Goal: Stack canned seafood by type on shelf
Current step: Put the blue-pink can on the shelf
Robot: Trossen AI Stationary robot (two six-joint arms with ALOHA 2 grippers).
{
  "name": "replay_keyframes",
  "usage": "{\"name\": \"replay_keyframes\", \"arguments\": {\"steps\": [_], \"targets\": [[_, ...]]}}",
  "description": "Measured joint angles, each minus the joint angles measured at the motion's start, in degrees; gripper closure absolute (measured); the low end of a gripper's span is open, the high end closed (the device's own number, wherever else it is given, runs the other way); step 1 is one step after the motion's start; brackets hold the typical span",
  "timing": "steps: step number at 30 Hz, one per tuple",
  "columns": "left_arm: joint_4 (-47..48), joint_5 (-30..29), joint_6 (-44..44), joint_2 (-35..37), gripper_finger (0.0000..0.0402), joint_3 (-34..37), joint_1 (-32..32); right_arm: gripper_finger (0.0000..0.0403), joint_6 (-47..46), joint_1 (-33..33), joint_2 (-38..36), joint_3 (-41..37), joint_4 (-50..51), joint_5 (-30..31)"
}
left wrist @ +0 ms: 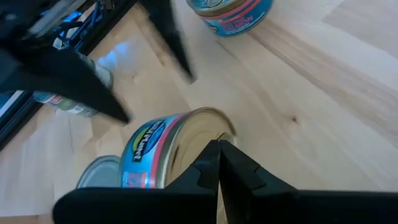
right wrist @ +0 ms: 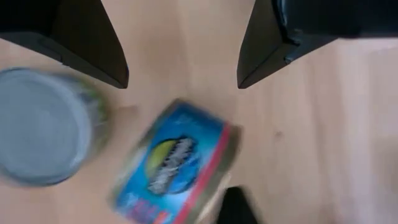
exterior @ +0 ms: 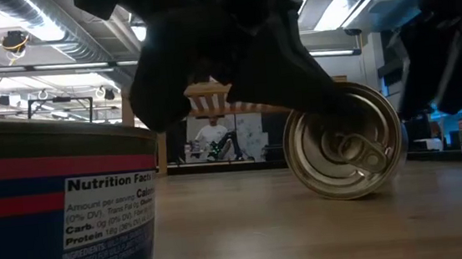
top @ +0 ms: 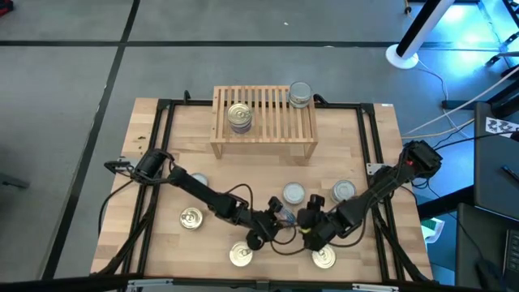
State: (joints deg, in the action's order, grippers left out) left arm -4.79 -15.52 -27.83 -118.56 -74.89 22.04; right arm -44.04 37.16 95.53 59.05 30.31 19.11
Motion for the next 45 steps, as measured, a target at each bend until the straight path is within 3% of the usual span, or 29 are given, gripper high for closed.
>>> {"name": "replay_keyframes", "arguments": {"steps": [3,20,25,37,45], "targets": [[0.17,0.00,0.00,0.00,0.0398,0.00,-0.42,0.0100,-2.84,-0.30,0.00,0.00,0.00,-3.59],[1.81,-0.01,-0.79,0.00,0.0398,0.02,-0.76,0.0100,-14.15,-3.60,-0.02,0.00,-4.95,-5.81],[1.76,-0.01,-0.78,0.02,0.0398,0.02,-0.76,0.0100,-16.28,-3.89,0.00,0.00,-7.71,-4.81],[1.65,-0.01,-1.05,0.02,0.0398,0.00,-0.76,0.0100,-19.19,-3.93,0.47,0.04,-7.81,5.07],[1.70,0.01,-1.11,0.02,0.0398,0.02,-0.76,0.0100,-18.89,-3.95,3.78,0.05,-9.78,5.95]]}}
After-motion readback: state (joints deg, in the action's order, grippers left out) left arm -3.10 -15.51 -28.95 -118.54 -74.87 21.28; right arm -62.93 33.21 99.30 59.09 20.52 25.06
